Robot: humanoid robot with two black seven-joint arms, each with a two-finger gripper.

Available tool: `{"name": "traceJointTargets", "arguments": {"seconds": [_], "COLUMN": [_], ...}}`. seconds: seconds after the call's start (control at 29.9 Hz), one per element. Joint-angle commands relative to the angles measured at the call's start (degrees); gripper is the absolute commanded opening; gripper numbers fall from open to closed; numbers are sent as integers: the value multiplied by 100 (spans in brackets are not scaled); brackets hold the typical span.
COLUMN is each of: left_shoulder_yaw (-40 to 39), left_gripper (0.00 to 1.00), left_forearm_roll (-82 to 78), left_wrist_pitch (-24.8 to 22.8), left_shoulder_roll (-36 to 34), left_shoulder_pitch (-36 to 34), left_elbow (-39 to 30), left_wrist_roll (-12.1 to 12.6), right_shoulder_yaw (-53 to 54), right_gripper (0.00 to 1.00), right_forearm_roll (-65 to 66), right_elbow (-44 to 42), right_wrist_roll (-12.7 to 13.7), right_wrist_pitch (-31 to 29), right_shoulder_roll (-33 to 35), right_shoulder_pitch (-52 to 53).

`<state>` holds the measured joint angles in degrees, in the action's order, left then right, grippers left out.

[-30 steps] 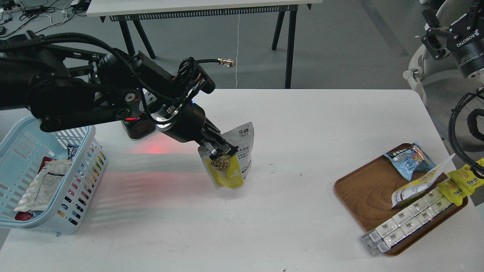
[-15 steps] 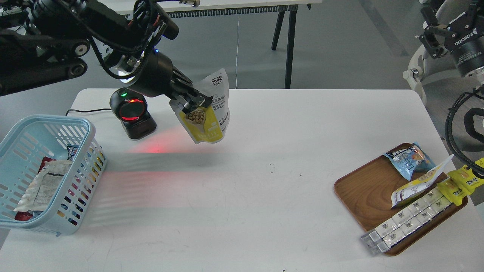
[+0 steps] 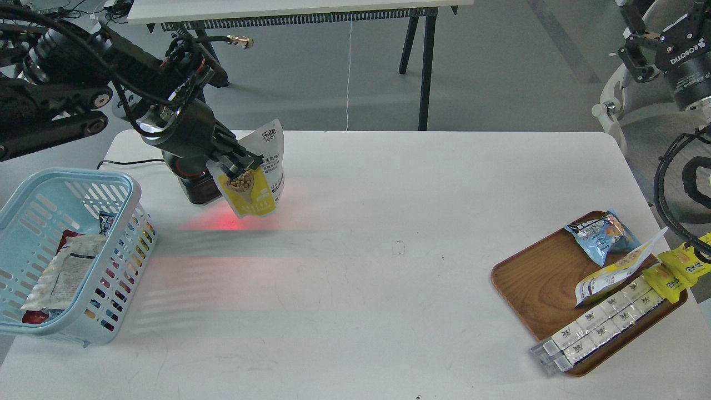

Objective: Scan snack and place in basket
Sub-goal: 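Lift the pouch and hold it in front of the black scanner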

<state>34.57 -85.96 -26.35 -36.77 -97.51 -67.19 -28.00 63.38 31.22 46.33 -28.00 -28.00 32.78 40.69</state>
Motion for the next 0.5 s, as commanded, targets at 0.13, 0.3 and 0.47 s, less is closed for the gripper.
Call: {"name": "traceJointTargets", "arguments": {"seconds": [0.13, 0.3, 0.47], "left_shoulder_yaw": [-20, -56, -56], "left_gripper": [0, 0, 0], "left_forearm_roll": [-78, -87, -87], "left_wrist_pitch": [-2, -11, -20], "left_shoulder_roll": [-58, -146, -199], "left_shoulder_pitch": [22, -66, -84], "left_elbow": [197, 171, 101], "left_wrist_roll": [0, 0, 0], "right_shoulder_yaw": [43, 43, 43], "right_gripper": [99, 99, 99], "right_forearm_roll": [-2, -37, -37], "right_elbow": [-1, -1, -1], "right_wrist_roll": [0, 0, 0], "right_wrist_pitch": [0, 0, 0], "right_shoulder_roll": [9, 9, 9], "right_shoulder_pitch": [1, 1, 0]}}
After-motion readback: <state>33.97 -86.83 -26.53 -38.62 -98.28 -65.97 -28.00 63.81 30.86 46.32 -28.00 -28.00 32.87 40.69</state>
